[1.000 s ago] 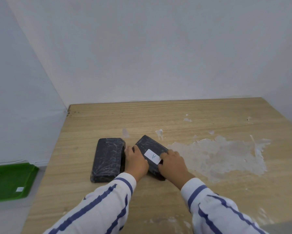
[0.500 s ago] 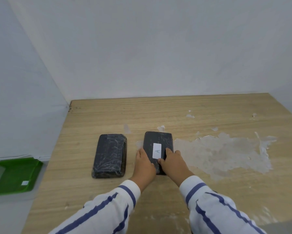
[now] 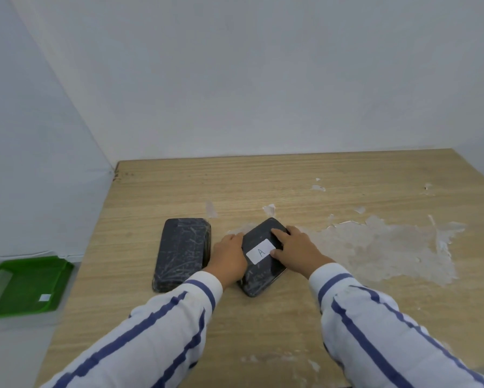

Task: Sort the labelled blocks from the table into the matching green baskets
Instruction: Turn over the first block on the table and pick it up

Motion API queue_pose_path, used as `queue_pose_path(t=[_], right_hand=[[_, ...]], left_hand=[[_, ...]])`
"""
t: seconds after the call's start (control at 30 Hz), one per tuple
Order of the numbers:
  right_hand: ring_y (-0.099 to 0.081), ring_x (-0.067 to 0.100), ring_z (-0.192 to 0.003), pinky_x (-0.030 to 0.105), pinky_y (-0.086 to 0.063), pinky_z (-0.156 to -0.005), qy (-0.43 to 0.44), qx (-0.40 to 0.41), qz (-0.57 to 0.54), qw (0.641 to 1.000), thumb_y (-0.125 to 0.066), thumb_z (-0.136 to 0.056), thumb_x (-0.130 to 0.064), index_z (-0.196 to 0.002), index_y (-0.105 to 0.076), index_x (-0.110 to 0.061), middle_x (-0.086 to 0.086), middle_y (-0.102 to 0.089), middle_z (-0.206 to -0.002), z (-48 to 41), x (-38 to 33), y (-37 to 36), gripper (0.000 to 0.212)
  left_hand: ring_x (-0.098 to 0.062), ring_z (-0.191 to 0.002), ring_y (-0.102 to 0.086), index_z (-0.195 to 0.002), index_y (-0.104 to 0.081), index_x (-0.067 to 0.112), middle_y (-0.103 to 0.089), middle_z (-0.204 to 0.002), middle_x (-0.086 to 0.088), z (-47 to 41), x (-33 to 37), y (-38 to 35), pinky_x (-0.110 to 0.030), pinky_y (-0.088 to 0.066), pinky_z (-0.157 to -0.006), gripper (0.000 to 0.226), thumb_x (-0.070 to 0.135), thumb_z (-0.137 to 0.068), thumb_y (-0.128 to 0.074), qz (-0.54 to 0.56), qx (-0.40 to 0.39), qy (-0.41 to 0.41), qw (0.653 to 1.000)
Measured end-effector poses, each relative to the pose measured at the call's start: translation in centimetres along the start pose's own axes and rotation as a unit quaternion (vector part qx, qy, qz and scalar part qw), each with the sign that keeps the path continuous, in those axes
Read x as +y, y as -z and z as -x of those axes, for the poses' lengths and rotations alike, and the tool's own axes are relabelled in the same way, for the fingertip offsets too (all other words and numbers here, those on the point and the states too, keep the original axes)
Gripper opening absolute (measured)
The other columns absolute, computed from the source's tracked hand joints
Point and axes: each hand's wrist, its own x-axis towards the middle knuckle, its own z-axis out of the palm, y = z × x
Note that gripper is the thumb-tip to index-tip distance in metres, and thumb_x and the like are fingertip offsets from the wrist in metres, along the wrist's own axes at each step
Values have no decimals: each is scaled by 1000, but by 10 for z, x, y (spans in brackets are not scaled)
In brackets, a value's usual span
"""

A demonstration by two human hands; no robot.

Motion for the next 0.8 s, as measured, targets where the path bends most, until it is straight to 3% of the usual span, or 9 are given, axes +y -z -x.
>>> queue_pose_path(t=[0.13,0.27,0.33,0.47,0.6,0.67,0.8], right_hand=[[-35,33,-121,41,-40,-96,-54,67,-19,996,-45,-91,-48,-146,-23,-26,14,-30,-141,16,-1,-21,64],[-39,32,-115,38,-43,-92,-83,96,-26,992,-42,-91,-51,-146,-22,-22,15,-34,-135,27,-8,-34,65],[-42,32,-113,38,-44,-90,-85,100,-39,991,-44,-90,-52,-144,-26,-22,15,-36,-131,28,-9,-33,64],[-48,34,-104,40,-46,-82,-90,121,-76,986,-47,-87,-53,-142,-23,-23,15,-42,-121,27,-5,-25,67],[-50,36,-111,46,-47,-92,-117,99,-177,972,-50,-91,-41,-140,-26,-7,20,-46,-127,25,0,-29,64],[-51,35,-111,45,-47,-92,-122,94,-198,968,-52,-91,-38,-136,-32,-4,20,-49,-125,26,0,-31,60],[-57,29,-97,38,-51,-78,-111,113,-260,953,-58,-87,-36,-123,-43,-8,13,-56,-112,28,2,-31,48]], left_hand=[[-28,-124,-41,-135,-36,8,-38,-136,-10,2,-4,-6,-31,-37,-96,55,0,-82,-49,0,65,15,998],[-24,-142,-18,-148,-7,10,-10,-157,-7,5,-6,-9,-35,-26,-114,72,-2,-86,-43,78,64,65,993],[-24,-142,-18,-148,4,15,-2,-158,-5,10,-5,-11,-32,-26,-112,78,-2,-87,-43,126,63,90,986],[-27,-123,-42,-148,7,17,-20,-151,-11,19,-3,-12,-29,-40,-94,81,2,-87,-43,180,82,143,970],[-26,-108,-51,-148,3,19,-38,-139,-13,25,-2,-14,-34,-47,-88,78,3,-87,-42,207,73,160,962],[-26,-106,-53,-149,2,20,-35,-142,-10,27,-2,-16,-34,-50,-83,76,4,-88,-41,215,73,160,961],[-15,-85,-54,-148,-10,27,-43,-138,-8,27,-5,-18,-23,-42,-59,68,3,-90,-38,249,89,142,954]])
